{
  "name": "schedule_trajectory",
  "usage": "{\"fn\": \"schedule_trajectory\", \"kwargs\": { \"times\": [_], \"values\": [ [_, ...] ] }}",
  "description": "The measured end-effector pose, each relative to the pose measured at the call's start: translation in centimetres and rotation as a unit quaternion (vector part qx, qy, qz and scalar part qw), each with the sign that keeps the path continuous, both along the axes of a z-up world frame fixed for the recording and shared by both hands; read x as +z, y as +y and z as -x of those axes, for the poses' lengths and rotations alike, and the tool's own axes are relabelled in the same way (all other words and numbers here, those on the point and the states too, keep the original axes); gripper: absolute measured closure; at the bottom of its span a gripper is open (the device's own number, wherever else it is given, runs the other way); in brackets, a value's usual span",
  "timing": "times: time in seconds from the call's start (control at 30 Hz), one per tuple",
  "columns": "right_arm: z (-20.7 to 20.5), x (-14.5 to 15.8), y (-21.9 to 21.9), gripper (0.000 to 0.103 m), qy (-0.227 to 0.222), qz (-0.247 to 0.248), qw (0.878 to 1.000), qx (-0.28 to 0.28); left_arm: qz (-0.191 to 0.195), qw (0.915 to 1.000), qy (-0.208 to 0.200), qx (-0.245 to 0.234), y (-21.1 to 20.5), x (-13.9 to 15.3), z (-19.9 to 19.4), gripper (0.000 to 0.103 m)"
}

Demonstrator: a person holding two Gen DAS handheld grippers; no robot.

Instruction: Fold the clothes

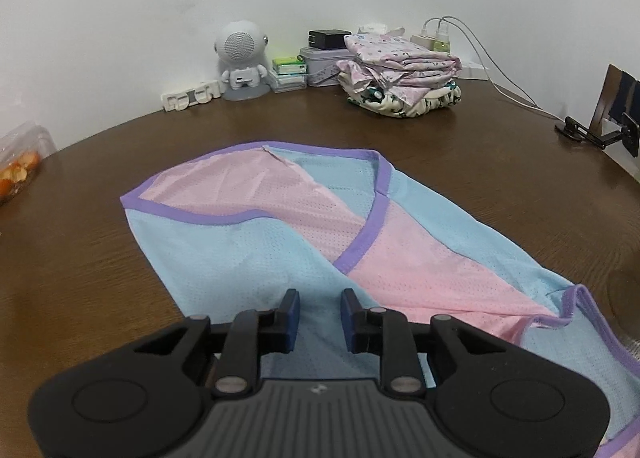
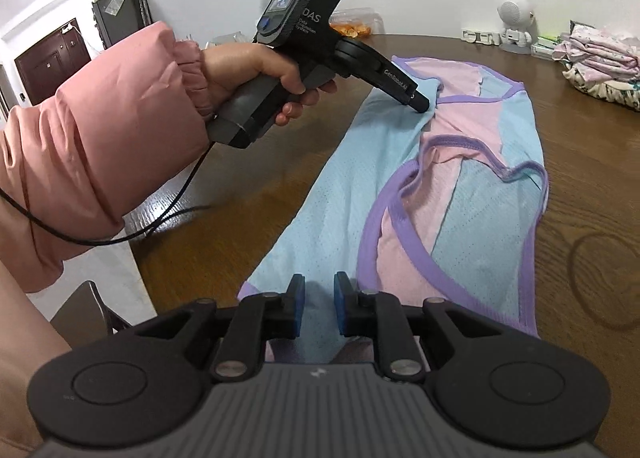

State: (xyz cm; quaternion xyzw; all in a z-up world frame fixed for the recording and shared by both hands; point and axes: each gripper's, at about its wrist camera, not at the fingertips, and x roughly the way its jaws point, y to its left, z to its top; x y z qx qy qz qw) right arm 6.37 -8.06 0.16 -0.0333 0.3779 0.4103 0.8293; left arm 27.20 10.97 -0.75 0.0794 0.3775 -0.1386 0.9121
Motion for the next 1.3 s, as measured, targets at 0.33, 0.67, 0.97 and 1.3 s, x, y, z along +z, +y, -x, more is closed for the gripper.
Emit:
{"fn": "schedule_trajectory", "kwargs": {
  "times": [0.33,0.67,0.97,1.3],
  "values": [
    [1.2,0.1,1.0,0.083,-0.011,0.005,1.000,0.008,-0.010,0.9975,-0.004,-0.070,-2.2,1.5,7.1,0.076],
    [3.9,0.0,0.2,0.083,-0.025,0.023,0.999,-0.009,-0.061,0.9962,-0.037,-0.050,-4.6,-0.9,8.5,0.076],
    [4.9,0.3,-0.1,0.083,-0.021,0.022,0.999,-0.020,-0.035,0.9987,-0.032,-0.021,-3.2,-0.6,8.8,0.050],
    [5.7,3.2,-6.4,0.016,-0.046,-0.040,0.992,-0.111,0.050,0.9967,-0.041,0.050,-1.4,3.6,11.4,0.009]
  ]
}}
